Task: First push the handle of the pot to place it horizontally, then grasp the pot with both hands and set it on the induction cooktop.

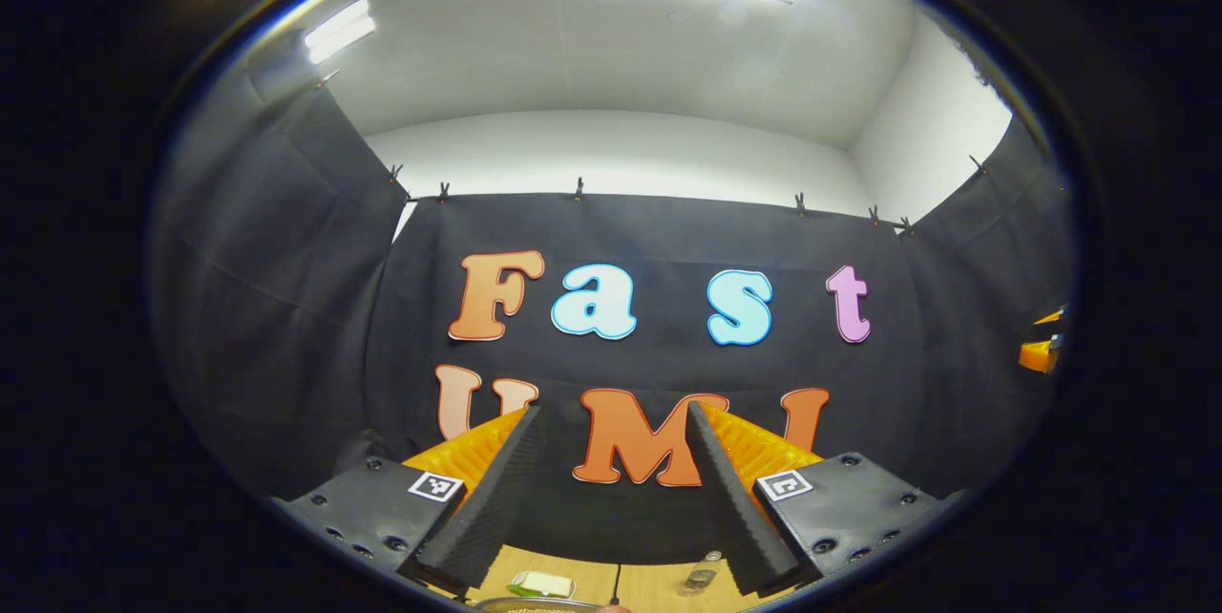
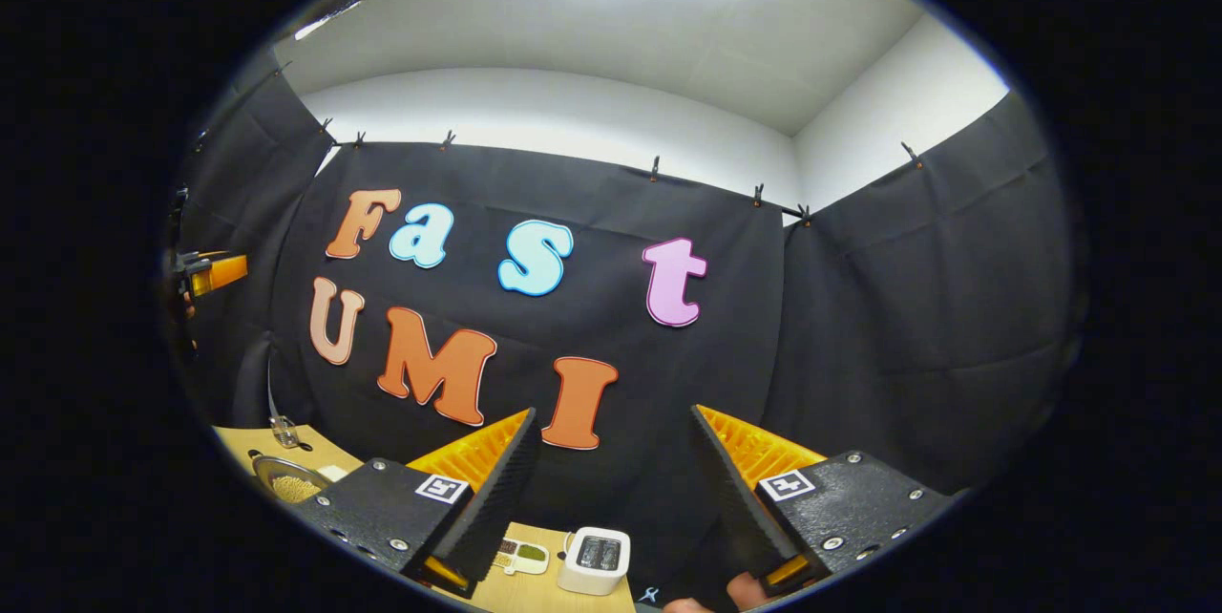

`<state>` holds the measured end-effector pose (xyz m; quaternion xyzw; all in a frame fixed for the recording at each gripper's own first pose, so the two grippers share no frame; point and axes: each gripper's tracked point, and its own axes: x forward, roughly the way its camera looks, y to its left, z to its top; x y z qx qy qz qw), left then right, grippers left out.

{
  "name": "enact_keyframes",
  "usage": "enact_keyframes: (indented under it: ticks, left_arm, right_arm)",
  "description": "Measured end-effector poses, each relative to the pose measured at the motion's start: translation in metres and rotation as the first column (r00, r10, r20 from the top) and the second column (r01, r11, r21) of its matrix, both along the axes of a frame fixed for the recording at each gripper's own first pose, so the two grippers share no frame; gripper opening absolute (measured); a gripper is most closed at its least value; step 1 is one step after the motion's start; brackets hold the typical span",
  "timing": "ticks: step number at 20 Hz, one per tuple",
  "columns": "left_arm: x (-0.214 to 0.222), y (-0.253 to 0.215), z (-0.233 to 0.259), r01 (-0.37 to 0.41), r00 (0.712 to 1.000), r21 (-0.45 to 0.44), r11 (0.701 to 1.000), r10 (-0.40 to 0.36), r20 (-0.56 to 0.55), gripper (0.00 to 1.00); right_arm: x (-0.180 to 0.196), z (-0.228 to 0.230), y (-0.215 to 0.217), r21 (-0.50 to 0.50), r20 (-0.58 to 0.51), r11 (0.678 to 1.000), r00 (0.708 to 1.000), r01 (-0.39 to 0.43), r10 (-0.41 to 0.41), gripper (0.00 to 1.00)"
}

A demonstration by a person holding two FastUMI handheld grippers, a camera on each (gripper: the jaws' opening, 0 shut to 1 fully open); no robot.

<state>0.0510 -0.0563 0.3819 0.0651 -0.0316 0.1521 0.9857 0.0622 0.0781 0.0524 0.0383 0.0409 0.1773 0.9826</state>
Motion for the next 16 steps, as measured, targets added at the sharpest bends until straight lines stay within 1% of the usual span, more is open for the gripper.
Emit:
enact_keyframes:
  ticks: [1, 3, 5, 6, 9, 13, 16]
  left_arm:
    - [-0.001, 0.0, 0.001, 0.003, 1.0, -0.003, 1.0, -0.003, 0.008, 0.97]
    - [-0.003, 0.006, 0.005, -0.003, 1.0, -0.014, 1.0, 0.003, 0.026, 0.96]
    - [-0.007, 0.011, 0.006, -0.009, 1.0, -0.017, 1.0, 0.01, 0.028, 0.96]
    - [-0.006, 0.012, 0.001, -0.003, 1.0, -0.024, 1.0, 0.003, 0.018, 0.96]
    - [-0.003, 0.008, -0.011, 0.024, 0.999, -0.064, 0.998, -0.025, -0.019, 0.97]
    - [0.0, 0.009, -0.012, 0.03, 0.999, -0.069, 0.997, -0.032, -0.028, 0.97]
    - [0.001, 0.008, -0.016, 0.034, 0.999, -0.086, 0.996, -0.037, -0.032, 0.97]
  right_arm:
    - [0.0, 0.001, 0.003, 0.014, -0.001, 1.0, 1.0, -0.001, 0.001, 0.93]
    - [0.001, 0.005, 0.008, 0.039, 0.014, 0.999, 1.0, -0.001, 0.0, 0.97]
    - [0.005, 0.012, 0.009, 0.054, 0.039, 0.999, 0.999, 0.004, -0.006, 0.97]
    - [0.006, 0.013, 0.009, 0.055, 0.046, 0.998, 0.999, 0.006, -0.009, 0.95]
    - [0.007, 0.011, 0.016, 0.043, 0.041, 0.999, 0.999, 0.005, -0.006, 0.95]
    - [0.003, 0.01, 0.022, 0.03, 0.046, 0.999, 0.999, -0.01, 0.008, 0.95]
    - [0.001, 0.003, 0.022, 0.013, 0.031, 1.0, 1.0, 0.0, -0.001, 0.95]
